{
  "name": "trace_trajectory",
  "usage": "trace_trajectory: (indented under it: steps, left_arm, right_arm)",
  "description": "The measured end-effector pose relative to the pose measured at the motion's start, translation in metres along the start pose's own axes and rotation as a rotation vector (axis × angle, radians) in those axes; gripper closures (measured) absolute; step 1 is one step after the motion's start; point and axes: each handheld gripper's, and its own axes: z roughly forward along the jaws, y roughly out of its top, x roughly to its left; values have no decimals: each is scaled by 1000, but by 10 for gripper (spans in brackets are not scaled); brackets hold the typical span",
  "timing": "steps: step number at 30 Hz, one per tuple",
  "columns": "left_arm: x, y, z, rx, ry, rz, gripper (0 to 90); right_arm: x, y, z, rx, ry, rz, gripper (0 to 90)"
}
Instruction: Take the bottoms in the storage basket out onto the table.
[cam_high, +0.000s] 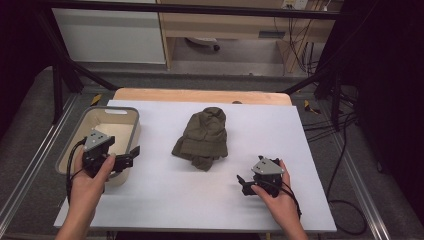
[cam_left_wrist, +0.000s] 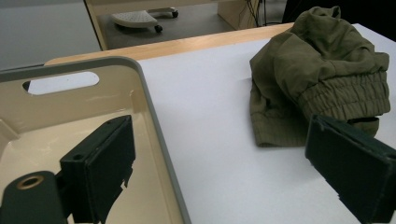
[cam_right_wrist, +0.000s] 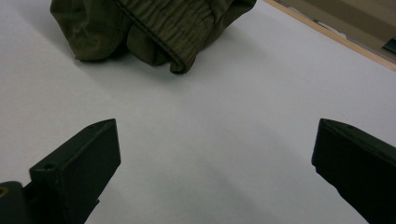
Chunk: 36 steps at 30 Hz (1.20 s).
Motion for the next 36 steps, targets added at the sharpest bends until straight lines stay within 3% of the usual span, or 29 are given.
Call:
trace_trajectory:
  steps: [19, 36]
  left_arm:
    - [14, -15, -6, 8, 31, -35, 40]
    - [18, -29, -7, 12, 27, -31, 47]
  right_arm:
    - [-1, -1, -1, 5, -6, -2, 18]
    - [-1, -1, 0, 8, -5, -10, 18]
